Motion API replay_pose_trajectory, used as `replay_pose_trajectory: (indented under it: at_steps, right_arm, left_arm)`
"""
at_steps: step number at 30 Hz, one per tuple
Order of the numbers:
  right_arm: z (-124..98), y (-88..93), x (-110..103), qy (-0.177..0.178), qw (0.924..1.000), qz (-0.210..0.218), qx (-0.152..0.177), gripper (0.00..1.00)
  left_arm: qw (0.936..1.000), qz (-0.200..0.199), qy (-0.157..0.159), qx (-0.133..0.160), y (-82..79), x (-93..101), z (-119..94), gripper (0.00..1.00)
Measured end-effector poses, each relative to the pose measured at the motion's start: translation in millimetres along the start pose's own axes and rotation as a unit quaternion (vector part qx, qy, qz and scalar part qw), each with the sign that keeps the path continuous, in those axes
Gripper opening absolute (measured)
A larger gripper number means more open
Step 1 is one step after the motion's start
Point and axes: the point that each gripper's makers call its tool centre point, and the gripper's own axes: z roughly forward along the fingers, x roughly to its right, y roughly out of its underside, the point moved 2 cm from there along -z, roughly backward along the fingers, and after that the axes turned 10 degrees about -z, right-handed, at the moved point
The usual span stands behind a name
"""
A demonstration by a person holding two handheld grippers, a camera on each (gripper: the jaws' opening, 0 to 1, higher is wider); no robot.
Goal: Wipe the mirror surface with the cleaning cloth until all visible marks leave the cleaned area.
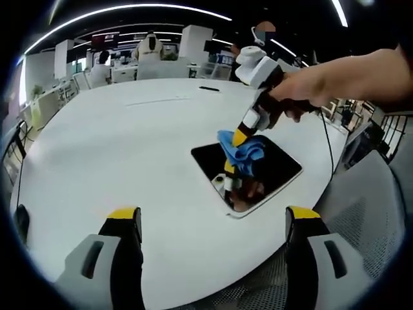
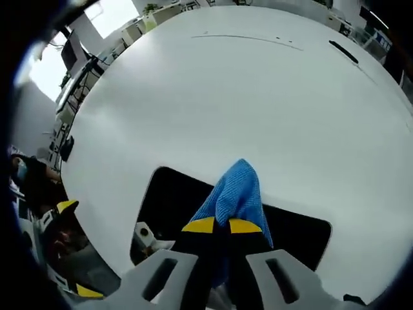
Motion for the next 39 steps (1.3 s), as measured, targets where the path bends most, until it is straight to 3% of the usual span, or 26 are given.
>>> replay_pose_trajectory:
  at_steps: [24,39]
  right_arm:
    - [12,-27.0,-44,-0.019,0.9993,-0.032,0.003,0.00]
    - [18,-38.4,-58,-0.022,0.9985,-0.050,0.000,0.00]
  left_arm:
    - [1.0000,0.002,0.004,-0.009,3.2,-1.0,1,0.90]
    - [1.0000,-0.003,0.005,-0.001,1.2,-1.6,1,0.91]
